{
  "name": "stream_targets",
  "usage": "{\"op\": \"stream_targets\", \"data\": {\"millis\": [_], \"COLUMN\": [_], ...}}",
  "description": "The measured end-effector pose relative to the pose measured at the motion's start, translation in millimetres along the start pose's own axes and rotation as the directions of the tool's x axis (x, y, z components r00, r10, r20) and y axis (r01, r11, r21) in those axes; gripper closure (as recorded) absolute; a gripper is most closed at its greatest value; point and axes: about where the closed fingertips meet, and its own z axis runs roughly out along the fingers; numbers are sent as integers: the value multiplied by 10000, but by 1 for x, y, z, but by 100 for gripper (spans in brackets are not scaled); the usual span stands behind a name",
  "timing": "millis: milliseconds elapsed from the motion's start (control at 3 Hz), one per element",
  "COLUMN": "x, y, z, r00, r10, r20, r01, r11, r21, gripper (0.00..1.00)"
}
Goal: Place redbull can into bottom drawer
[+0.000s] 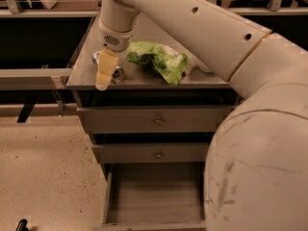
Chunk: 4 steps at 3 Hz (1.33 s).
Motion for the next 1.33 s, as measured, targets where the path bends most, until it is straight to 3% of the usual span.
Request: {"op": "stream_targets", "data": {"millis": [667, 1333], "x": [-11, -8], "y": [-7, -15], "z": [34, 58], "r00": [9986, 9964], "r10": [513, 700], "r20": [-142, -474], "r01": [-513, -699], "r11": [9987, 9975], "r21": [1, 39], "gripper": [0, 41]}}
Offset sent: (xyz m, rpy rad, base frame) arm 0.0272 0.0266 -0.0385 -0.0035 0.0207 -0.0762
